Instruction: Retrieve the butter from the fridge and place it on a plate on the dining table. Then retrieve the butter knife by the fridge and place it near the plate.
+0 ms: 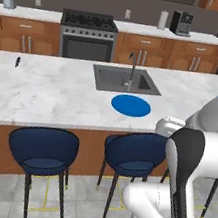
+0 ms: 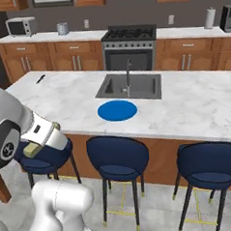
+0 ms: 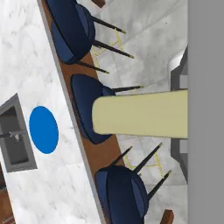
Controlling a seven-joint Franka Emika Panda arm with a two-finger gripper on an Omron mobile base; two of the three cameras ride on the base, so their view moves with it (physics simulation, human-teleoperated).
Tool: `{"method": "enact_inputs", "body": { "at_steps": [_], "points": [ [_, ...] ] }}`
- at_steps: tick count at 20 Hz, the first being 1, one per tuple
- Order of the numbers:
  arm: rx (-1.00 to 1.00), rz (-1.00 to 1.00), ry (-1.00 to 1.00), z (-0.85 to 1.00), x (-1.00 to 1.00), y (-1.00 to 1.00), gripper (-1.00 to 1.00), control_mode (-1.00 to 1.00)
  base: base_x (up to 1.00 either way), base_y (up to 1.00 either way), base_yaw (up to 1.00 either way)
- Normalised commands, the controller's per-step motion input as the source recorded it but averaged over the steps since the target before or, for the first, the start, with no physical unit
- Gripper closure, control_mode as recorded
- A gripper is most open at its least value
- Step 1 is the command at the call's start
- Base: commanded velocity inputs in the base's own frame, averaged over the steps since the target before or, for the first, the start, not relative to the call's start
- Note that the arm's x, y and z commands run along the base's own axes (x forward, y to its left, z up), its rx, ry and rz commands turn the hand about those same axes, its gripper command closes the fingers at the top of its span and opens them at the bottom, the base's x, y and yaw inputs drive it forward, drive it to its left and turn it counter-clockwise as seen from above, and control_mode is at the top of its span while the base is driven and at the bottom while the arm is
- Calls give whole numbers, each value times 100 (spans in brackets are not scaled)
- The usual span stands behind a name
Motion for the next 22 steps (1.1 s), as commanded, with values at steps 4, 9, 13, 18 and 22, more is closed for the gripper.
{"method": "enact_inputs", "body": {
  "at_steps": [4, 9, 13, 18, 22],
  "points": [
    [0, 0, 0, 0, 0, 0, 100, 100, 56, -93, 25],
    [0, 0, 0, 0, 0, 0, 100, 100, 54, -43, 11],
    [0, 0, 0, 0, 0, 0, 100, 100, 55, 14, -1],
    [0, 0, 0, 0, 0, 0, 100, 100, 45, 44, -7],
    [0, 0, 0, 0, 0, 0, 100, 100, 39, 47, -6]
  ]
}}
